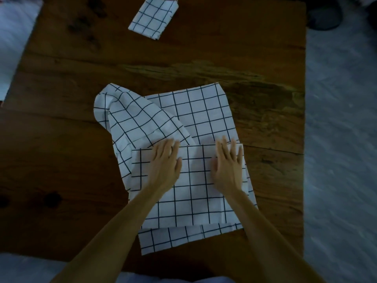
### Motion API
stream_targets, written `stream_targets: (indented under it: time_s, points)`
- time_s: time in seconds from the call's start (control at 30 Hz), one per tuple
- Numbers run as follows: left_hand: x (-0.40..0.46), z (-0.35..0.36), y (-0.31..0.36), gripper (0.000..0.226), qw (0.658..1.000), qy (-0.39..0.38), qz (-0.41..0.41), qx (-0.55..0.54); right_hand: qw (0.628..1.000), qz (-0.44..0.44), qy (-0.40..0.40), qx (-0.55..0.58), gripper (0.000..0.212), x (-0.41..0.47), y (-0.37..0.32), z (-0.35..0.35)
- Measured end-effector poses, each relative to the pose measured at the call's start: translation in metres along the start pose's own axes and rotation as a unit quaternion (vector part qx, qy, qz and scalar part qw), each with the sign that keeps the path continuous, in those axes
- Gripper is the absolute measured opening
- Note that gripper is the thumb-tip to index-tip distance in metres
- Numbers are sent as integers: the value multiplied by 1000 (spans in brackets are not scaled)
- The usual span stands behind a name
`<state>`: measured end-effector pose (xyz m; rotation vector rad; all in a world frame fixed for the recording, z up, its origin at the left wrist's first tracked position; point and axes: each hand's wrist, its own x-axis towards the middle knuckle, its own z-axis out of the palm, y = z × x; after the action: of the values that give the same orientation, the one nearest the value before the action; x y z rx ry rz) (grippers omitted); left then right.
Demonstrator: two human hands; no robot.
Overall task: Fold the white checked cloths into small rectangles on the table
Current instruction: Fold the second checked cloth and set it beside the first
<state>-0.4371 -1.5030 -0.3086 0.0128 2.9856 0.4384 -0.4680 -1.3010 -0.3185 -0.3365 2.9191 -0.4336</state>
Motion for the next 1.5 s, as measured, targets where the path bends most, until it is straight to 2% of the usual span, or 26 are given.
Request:
stream_targets:
  time_s: [0.1,0.2,0.37,0.5,0.6,0.7,0.8,0.87,1.0,1.17,1.27,1.4,1.5]
  points:
    - [20,-2,16,45,1000,0,13,13,998,-60,-24,25,64,7,-24,5]
    - [25,-6,21,51,999,-23,-29,-8,998,-54,-28,30,72,19,-44,7]
    - [23,-10,21,18,999,5,-30,-44,998,-57,-26,8,56,29,-53,9]
    - [23,-23,16,13,997,-15,-4,-78,996,-78,-32,-11,48,27,-47,3]
    - [24,-41,12,15,994,-48,26,-93,996,-75,10,46,36,25,-49,-13]
    - [25,-68,17,21,972,-79,14,-219,995,-43,67,61,40,19,-60,-37]
    - [23,-104,27,17,966,-83,17,-244,984,8,146,103,47,7,-70,-66]
    - [20,-129,33,16,966,-71,45,-246,967,33,203,151,48,-4,-79,-89]
    - [11,-180,44,20,956,-44,93,-275,945,50,248,209,42,-31,-97,-122]
    - [-7,-233,48,16,935,12,128,-332,932,41,250,259,45,-62,-119,-147]
    - [-17,-251,48,12,935,37,174,-308,927,35,264,266,42,-77,-132,-160]
    - [-31,-262,49,15,943,46,219,-248,900,90,292,311,45,-96,-143,-166]
    - [-39,-268,48,23,957,38,229,-173,910,93,279,291,45,-105,-145,-163]
